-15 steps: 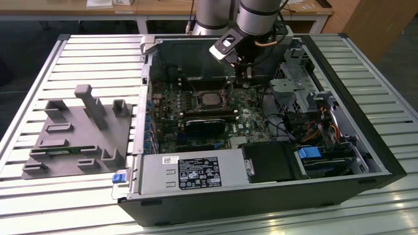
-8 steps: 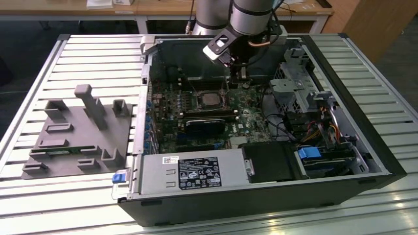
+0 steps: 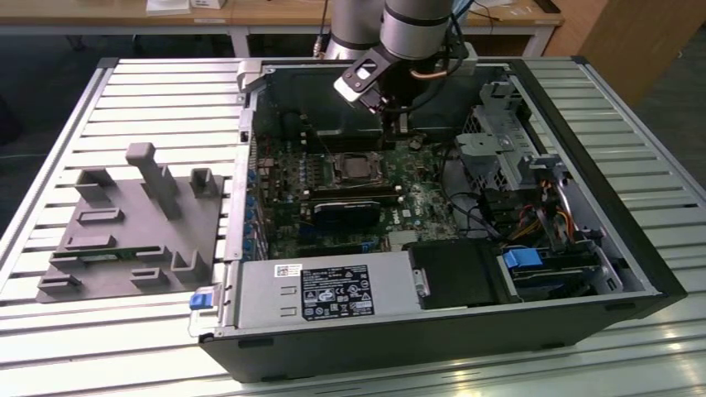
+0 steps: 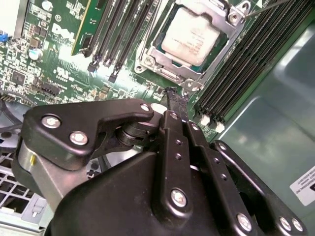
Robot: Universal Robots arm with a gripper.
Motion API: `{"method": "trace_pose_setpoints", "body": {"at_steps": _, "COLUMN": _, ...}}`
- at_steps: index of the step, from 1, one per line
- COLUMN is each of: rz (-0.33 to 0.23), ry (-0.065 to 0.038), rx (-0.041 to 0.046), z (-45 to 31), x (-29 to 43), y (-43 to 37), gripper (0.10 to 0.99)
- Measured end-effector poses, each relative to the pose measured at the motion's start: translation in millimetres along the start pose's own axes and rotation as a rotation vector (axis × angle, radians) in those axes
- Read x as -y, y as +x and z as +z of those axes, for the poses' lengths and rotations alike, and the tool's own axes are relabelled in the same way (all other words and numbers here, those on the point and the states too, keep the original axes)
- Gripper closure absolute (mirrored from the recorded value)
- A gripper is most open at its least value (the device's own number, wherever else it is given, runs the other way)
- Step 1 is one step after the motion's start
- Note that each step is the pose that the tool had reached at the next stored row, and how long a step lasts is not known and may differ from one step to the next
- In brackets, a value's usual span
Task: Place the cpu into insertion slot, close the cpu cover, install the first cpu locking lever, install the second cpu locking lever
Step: 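Close the cpu cover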
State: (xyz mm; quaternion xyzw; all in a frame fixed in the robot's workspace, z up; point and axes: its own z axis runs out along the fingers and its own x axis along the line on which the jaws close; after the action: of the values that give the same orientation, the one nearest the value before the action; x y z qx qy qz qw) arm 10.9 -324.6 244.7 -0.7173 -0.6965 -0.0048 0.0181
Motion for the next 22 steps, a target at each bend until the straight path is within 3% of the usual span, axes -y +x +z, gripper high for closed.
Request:
{"method": "trace_pose_setpoints", "body": {"at_steps": 4, "rz": 0.000, "ry": -0.006, "rx": 0.0000, "z": 0.0, "x": 3.7, "y": -0.1, "gripper": 0.980}}
{"method": "trace_pose_setpoints", "body": {"at_steps": 6, "rz": -0.001, "ry": -0.020, "rx": -0.0005, "z": 0.2, "x": 6.9, "y": -0.2, "gripper": 0.980}}
{"method": "trace_pose_setpoints", "body": {"at_steps": 11, "rz": -0.002, "ry": -0.068, "rx": -0.0047, "z": 1.5, "x": 16.8, "y": -0.6, "gripper": 0.980}}
{"method": "trace_pose_setpoints", "body": {"at_steps": 13, "rz": -0.003, "ry": -0.079, "rx": -0.0070, "z": 2.2, "x": 20.4, "y": -0.9, "gripper": 0.980}}
{"method": "trace_pose_setpoints", "body": {"at_steps": 18, "rz": -0.003, "ry": -0.085, "rx": -0.0076, "z": 3.5, "x": 33.5, "y": -1.4, "gripper": 0.980}}
{"method": "trace_pose_setpoints", "body": {"at_steps": 22, "rz": -0.003, "ry": -0.085, "rx": -0.0074, "z": 5.7, "x": 38.1, "y": -1.7, "gripper": 0.980}}
